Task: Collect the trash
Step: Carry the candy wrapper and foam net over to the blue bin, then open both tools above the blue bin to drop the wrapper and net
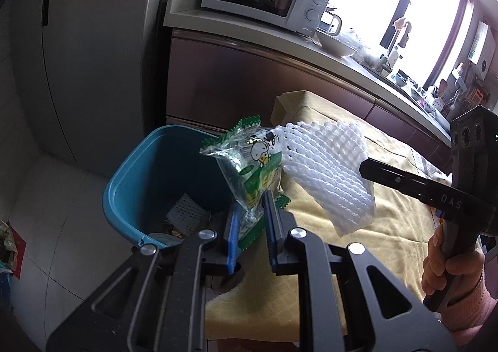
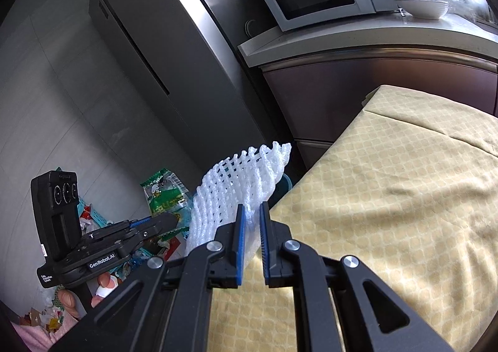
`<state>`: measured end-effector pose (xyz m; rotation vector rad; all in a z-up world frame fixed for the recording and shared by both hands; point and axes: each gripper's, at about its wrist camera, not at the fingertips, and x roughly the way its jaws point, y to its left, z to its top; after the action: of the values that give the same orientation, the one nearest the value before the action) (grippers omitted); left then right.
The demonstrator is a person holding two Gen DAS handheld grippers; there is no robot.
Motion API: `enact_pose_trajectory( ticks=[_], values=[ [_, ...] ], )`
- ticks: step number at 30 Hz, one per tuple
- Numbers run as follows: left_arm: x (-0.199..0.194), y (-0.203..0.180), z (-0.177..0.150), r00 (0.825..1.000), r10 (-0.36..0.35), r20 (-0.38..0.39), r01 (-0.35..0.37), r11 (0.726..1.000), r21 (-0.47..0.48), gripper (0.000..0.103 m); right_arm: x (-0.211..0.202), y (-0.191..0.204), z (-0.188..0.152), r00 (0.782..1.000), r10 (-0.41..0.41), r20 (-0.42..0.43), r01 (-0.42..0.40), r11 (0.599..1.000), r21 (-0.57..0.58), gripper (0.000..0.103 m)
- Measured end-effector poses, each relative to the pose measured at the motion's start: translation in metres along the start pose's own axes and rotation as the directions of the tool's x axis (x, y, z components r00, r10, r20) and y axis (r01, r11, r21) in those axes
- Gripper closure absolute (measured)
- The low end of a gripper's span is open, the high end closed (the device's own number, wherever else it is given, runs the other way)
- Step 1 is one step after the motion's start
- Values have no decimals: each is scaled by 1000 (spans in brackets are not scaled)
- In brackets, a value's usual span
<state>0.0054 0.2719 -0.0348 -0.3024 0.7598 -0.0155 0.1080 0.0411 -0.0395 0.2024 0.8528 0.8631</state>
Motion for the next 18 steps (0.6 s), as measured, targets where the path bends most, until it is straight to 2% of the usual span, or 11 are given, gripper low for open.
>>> enact_pose_trajectory(
  ticks=[18],
  values=[
    [36,42,-3,995,75,-63,-79,995,-57,87,65,4,17,995,-43,-94,40,999,-30,95]
  ],
)
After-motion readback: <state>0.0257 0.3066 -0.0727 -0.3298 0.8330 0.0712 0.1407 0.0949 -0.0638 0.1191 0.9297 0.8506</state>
